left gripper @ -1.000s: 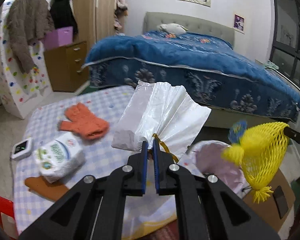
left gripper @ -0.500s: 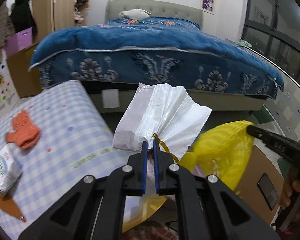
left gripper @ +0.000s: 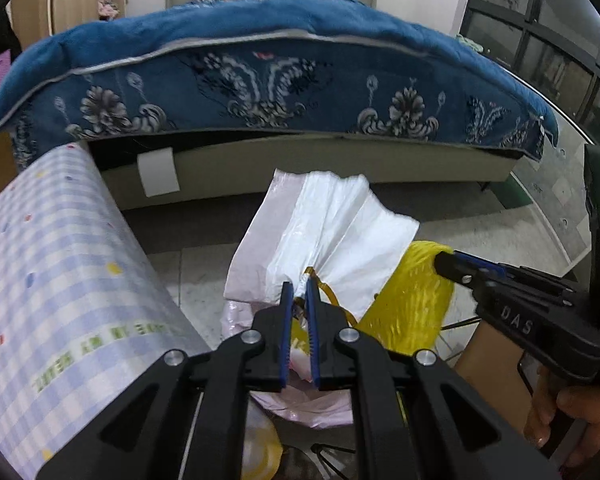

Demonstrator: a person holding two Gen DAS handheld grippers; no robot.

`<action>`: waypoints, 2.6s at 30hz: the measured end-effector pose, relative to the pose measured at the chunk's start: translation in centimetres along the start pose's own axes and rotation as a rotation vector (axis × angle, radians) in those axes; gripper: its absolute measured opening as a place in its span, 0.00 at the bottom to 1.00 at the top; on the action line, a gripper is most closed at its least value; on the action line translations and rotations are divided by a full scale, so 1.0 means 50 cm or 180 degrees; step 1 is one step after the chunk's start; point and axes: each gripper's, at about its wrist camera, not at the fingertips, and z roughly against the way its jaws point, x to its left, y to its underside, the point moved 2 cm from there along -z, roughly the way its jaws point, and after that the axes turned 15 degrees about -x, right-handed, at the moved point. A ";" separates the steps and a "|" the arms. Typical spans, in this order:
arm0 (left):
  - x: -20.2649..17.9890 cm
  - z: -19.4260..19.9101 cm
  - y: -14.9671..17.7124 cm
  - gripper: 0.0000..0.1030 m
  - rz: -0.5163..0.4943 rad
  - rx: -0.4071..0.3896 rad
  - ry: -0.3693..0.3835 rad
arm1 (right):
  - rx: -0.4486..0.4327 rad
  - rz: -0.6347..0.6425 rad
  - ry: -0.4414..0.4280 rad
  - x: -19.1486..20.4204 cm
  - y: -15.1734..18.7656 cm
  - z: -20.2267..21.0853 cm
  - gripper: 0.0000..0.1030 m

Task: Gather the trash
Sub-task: 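Carry the net and bag over the pink bin and release both, then move both open tools back over the table toward the milk carton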

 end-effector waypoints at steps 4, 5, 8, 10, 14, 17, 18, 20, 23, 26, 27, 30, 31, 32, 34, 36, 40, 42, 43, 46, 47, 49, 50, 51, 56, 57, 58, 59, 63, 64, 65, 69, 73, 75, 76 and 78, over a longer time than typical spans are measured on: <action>0.009 -0.001 0.001 0.28 0.0086 0.0006 0.0089 | 0.0040 0.0014 0.0055 -0.004 0.008 -0.008 0.37; 0.013 0.003 0.000 0.30 0.0088 -0.0003 0.0080 | 0.0047 0.0012 0.0066 -0.005 0.010 -0.005 0.37; 0.027 0.029 -0.002 0.30 0.0076 -0.0053 0.0015 | 0.0015 -0.0003 0.0068 -0.003 0.005 0.010 0.37; 0.037 0.053 -0.001 0.31 0.0054 -0.0100 -0.0050 | -0.0040 0.0002 0.0053 0.003 0.002 0.034 0.37; 0.063 0.120 0.009 0.33 0.0057 -0.0191 -0.0188 | -0.0142 0.0039 -0.0022 0.027 0.001 0.090 0.37; 0.084 0.171 0.018 0.34 0.0100 -0.0251 -0.0267 | -0.0194 0.0086 -0.0074 0.049 0.003 0.119 0.37; 0.091 0.189 0.020 0.34 0.0109 -0.0278 -0.0300 | -0.0213 0.0102 -0.0101 0.059 0.005 0.131 0.37; 0.108 0.226 0.026 0.37 0.0137 -0.0338 -0.0364 | -0.0245 0.0141 -0.0171 0.084 0.006 0.154 0.37; 0.132 0.281 0.035 0.41 0.0139 -0.0434 -0.0490 | -0.0295 0.0228 -0.0296 0.127 0.007 0.183 0.37; 0.164 0.339 0.055 0.43 0.0172 -0.0493 -0.0628 | -0.0295 0.0404 -0.0470 0.185 0.017 0.201 0.37; 0.177 0.358 0.064 0.44 0.0203 -0.0502 -0.0663 | -0.0291 0.0458 -0.0519 0.203 0.022 0.205 0.37; 0.219 0.406 0.091 0.47 0.0258 -0.0516 -0.0841 | -0.0264 0.0559 -0.0678 0.264 0.035 0.212 0.37; 0.234 0.420 0.098 0.47 0.0285 -0.0520 -0.0897 | -0.0261 0.0587 -0.0743 0.286 0.038 0.214 0.37; 0.252 0.436 0.107 0.48 0.0334 -0.0527 -0.0961 | -0.0267 0.0615 -0.0786 0.302 0.041 0.216 0.37; 0.286 0.465 0.124 0.49 0.0438 -0.0548 -0.1072 | -0.0272 0.0710 -0.0922 0.349 0.046 0.223 0.37; 0.324 0.494 0.139 0.50 0.0524 -0.0579 -0.1200 | -0.0268 0.0809 -0.1011 0.390 0.051 0.227 0.37; 0.403 0.533 0.167 0.52 0.0698 -0.0597 -0.1449 | -0.0206 0.0946 -0.1142 0.464 0.062 0.223 0.37; 0.452 0.548 0.181 0.52 0.0816 -0.0595 -0.1563 | -0.0180 0.1023 -0.1200 0.498 0.071 0.220 0.37; 0.470 0.551 0.186 0.52 0.0855 -0.0584 -0.1601 | -0.0172 0.1090 -0.1207 0.517 0.076 0.217 0.37; 0.520 0.555 0.204 0.52 0.0970 -0.0556 -0.1646 | -0.0127 0.1225 -0.1239 0.562 0.091 0.205 0.38; 0.537 0.549 0.210 0.52 0.1017 -0.0535 -0.1616 | -0.0114 0.1250 -0.1245 0.572 0.095 0.201 0.38; 0.552 0.539 0.215 0.52 0.1058 -0.0510 -0.1555 | -0.0089 0.1273 -0.1259 0.589 0.101 0.192 0.40; 0.560 0.528 0.217 0.52 0.1073 -0.0486 -0.1517 | -0.0074 0.1281 -0.1264 0.595 0.103 0.188 0.40; 0.567 0.516 0.220 0.51 0.1076 -0.0452 -0.1482 | -0.0056 0.1290 -0.1270 0.600 0.104 0.183 0.42; 0.579 0.463 0.220 0.48 0.1035 -0.0316 -0.1420 | 0.0002 0.1276 -0.1249 0.595 0.103 0.161 0.46; 0.579 0.454 0.219 0.48 0.1033 -0.0288 -0.1396 | 0.0015 0.1260 -0.1239 0.590 0.101 0.155 0.46; 0.577 0.447 0.220 0.47 0.1030 -0.0273 -0.1385 | 0.0025 0.1246 -0.1230 0.586 0.100 0.151 0.46; 0.572 0.437 0.218 0.47 0.1018 -0.0255 -0.1346 | 0.0034 0.1234 -0.1221 0.581 0.099 0.146 0.46; 0.544 0.408 0.205 0.47 0.0953 -0.0224 -0.1190 | 0.0060 0.1159 -0.1183 0.556 0.094 0.129 0.46; 0.535 0.400 0.201 0.47 0.0926 -0.0219 -0.1151 | 0.0062 0.1143 -0.1171 0.551 0.092 0.125 0.46; 0.524 0.388 0.194 0.47 0.0891 -0.0205 -0.1106 | 0.0064 0.1122 -0.1157 0.543 0.089 0.121 0.46; 0.491 0.344 0.167 0.47 0.0754 -0.0186 -0.0979 | 0.0054 0.1060 -0.1108 0.520 0.077 0.113 0.46; 0.476 0.340 0.159 0.67 0.0710 -0.0185 -0.1028 | 0.0043 0.1040 -0.1076 0.499 0.069 0.110 0.48; 0.476 0.357 0.160 0.80 0.0701 -0.0257 -0.1140 | 0.0041 0.1037 -0.1069 0.493 0.069 0.109 0.52; 0.479 0.364 0.159 0.81 0.0708 -0.0283 -0.1193 | 0.0046 0.1028 -0.1074 0.491 0.069 0.106 0.55; 0.492 0.376 0.157 0.86 0.0756 -0.0352 -0.1301 | 0.0062 0.1014 -0.1094 0.494 0.071 0.102 0.60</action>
